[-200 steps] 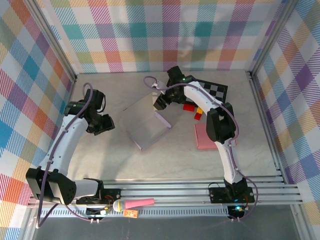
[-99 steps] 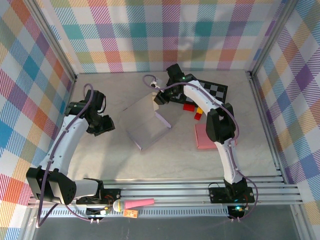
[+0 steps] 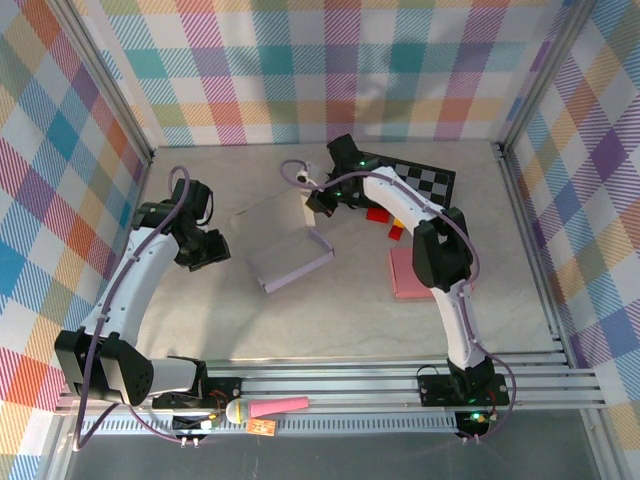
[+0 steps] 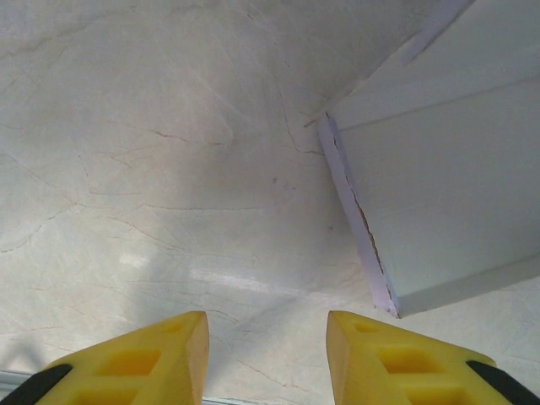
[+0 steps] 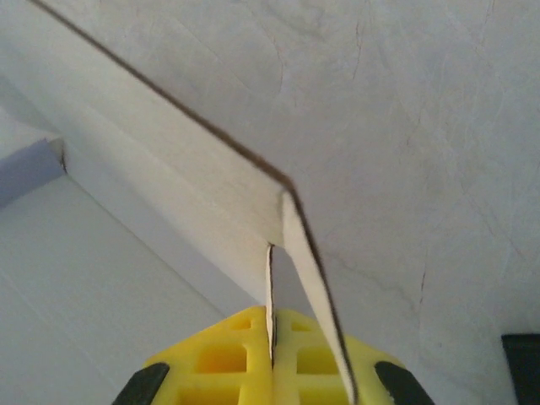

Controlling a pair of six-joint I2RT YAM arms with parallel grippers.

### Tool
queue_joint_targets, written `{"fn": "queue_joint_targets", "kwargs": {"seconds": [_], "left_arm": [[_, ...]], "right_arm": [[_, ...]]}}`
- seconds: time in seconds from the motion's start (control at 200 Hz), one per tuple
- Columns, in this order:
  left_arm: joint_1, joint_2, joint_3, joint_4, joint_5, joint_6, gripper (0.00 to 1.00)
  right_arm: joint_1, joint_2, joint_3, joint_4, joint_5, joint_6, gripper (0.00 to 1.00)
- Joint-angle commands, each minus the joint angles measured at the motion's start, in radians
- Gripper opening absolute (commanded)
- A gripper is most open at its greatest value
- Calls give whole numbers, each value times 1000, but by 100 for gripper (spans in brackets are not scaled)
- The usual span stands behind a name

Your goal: Fold the paper box

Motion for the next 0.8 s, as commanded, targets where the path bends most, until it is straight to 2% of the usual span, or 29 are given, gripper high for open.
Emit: {"fn": "queue_joint_targets", "kwargs": {"seconds": [0.0,0.15,0.27,0.31,0.48,0.8], "left_arm": [[-6,14,-18,38,-27,37,42],[-5,43,-1,100,24,109,46],[-7,98,16,188,245,238,49],[-9,118,22,199,273,277,48],[-8,172,24,242,243,390,48],[-6,248,21,313,166,431,49]], "right_arm": [[6,-118,-108,66,56,1,0],[-6,-253,-298,138,93,37,0],[-14,-320,-405,151,110,78,0],[-15,-338,-435,155,110,90,0],[-21,-390,-516,168,110,111,0],[-26,-379,-485,133,92,103,0]]}}
